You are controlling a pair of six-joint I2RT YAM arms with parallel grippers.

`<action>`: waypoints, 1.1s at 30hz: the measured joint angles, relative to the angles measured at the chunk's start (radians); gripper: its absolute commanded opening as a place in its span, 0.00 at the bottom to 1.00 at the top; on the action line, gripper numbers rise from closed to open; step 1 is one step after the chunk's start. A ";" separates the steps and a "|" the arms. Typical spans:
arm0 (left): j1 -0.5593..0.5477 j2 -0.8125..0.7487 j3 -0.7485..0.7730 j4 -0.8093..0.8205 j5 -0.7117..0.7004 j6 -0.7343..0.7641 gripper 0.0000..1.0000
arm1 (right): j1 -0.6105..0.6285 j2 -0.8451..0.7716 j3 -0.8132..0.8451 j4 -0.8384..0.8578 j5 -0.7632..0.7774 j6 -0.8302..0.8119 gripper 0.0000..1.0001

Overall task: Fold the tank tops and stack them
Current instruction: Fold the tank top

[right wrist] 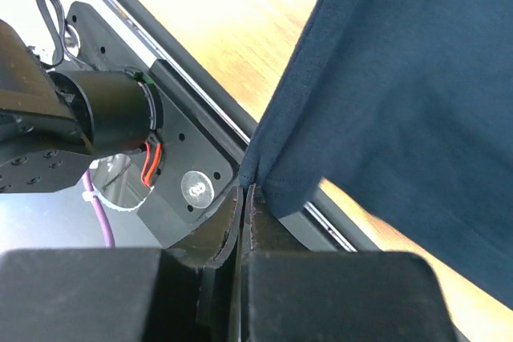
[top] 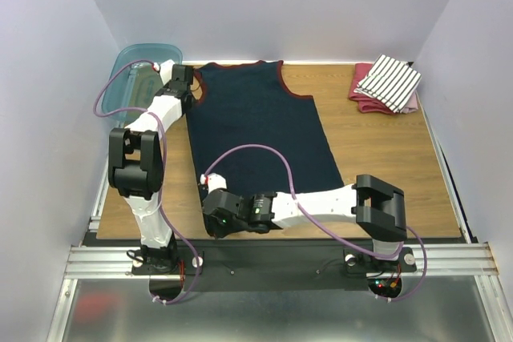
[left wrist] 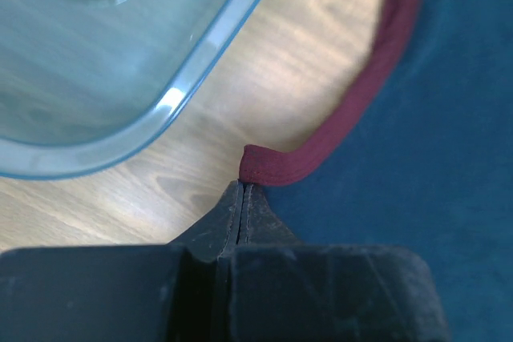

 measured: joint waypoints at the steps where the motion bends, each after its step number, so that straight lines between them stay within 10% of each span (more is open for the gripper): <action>1: 0.000 -0.004 0.012 -0.004 0.000 0.000 0.00 | -0.001 -0.001 0.000 0.005 0.000 0.001 0.00; 33: -0.262 0.336 0.444 -0.148 -0.020 -0.077 0.00 | -0.184 -0.480 -0.553 0.058 0.038 0.129 0.00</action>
